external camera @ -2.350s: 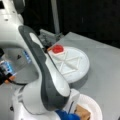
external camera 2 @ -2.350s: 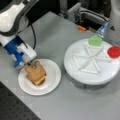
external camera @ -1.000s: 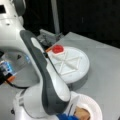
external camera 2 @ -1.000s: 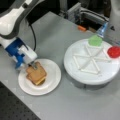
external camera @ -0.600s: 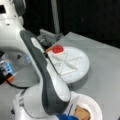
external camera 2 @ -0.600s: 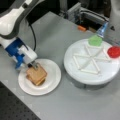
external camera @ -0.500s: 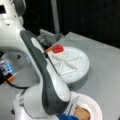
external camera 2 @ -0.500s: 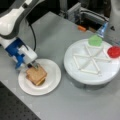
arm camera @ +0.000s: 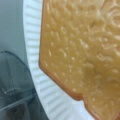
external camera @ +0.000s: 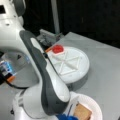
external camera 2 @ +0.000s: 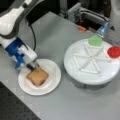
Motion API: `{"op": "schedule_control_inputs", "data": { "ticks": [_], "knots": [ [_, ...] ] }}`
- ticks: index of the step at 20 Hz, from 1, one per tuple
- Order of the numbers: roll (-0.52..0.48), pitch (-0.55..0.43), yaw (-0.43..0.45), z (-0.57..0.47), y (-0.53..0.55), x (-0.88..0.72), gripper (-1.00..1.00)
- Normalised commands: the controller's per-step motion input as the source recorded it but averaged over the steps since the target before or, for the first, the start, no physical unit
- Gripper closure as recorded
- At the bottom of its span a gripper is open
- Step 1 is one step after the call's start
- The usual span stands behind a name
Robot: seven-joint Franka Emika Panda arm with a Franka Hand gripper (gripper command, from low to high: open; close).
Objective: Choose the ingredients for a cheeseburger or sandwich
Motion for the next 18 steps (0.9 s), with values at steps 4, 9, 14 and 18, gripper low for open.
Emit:
{"op": "schedule_control_inputs", "data": {
  "ticks": [4,9,14,18],
  "knots": [
    [0.101,0.087,0.329,-0.03,-0.28,0.31,-1.0],
    [-0.057,0.088,0.262,0.04,-0.24,0.26,-1.0],
    [-0.41,0.096,0.111,0.25,-0.11,0.1,-1.0],
    [-0.544,0.118,0.006,0.42,0.15,-0.07,-1.0]
  ]
}}
